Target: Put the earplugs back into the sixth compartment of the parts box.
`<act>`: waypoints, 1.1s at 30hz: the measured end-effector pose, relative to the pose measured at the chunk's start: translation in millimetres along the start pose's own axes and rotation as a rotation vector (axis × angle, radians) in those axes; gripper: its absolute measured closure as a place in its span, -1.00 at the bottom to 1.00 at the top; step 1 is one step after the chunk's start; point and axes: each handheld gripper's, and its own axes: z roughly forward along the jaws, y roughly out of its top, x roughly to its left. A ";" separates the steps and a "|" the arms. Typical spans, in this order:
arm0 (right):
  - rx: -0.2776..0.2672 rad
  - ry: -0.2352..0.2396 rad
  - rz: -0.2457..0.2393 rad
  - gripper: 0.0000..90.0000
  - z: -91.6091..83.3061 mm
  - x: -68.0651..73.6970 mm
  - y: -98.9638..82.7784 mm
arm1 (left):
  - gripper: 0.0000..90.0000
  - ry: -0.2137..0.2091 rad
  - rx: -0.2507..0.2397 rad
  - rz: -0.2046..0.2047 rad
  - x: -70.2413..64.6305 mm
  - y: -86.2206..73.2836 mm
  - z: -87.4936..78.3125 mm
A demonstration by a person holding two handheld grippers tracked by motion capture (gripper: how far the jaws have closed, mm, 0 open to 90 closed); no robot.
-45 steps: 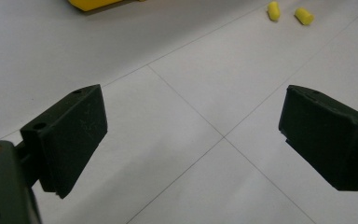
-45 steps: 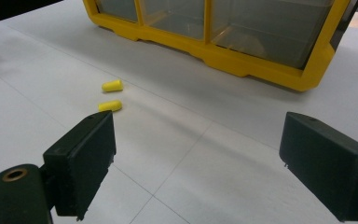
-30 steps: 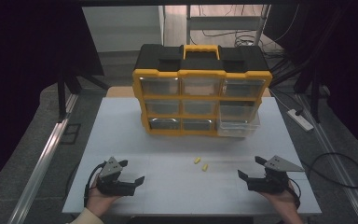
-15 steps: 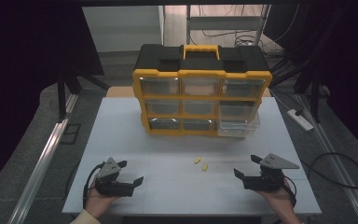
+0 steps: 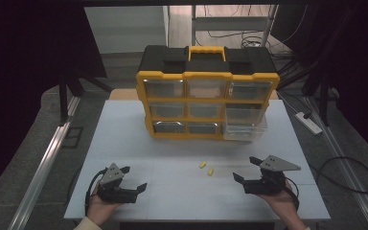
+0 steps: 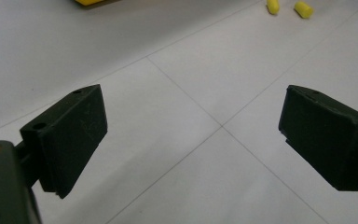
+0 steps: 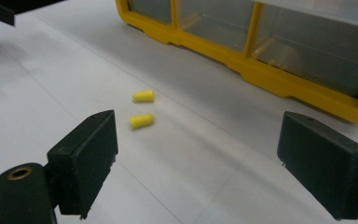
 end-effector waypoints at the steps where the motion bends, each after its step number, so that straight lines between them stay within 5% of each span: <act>1: 0.003 0.002 -0.006 -0.73 2.2 0.5 1.5 | -0.83 0.001 -0.010 -0.001 0.5 -0.8 -2.1; 19: 0.048 0.063 -0.046 -0.70 24.5 20.7 15.5 | -0.82 -0.003 -0.007 0.013 -0.4 -0.2 1.2; 33: 0.110 0.071 -0.062 -0.69 48.6 21.6 17.7 | -0.81 0.009 -0.007 0.020 -1.0 -0.2 -0.9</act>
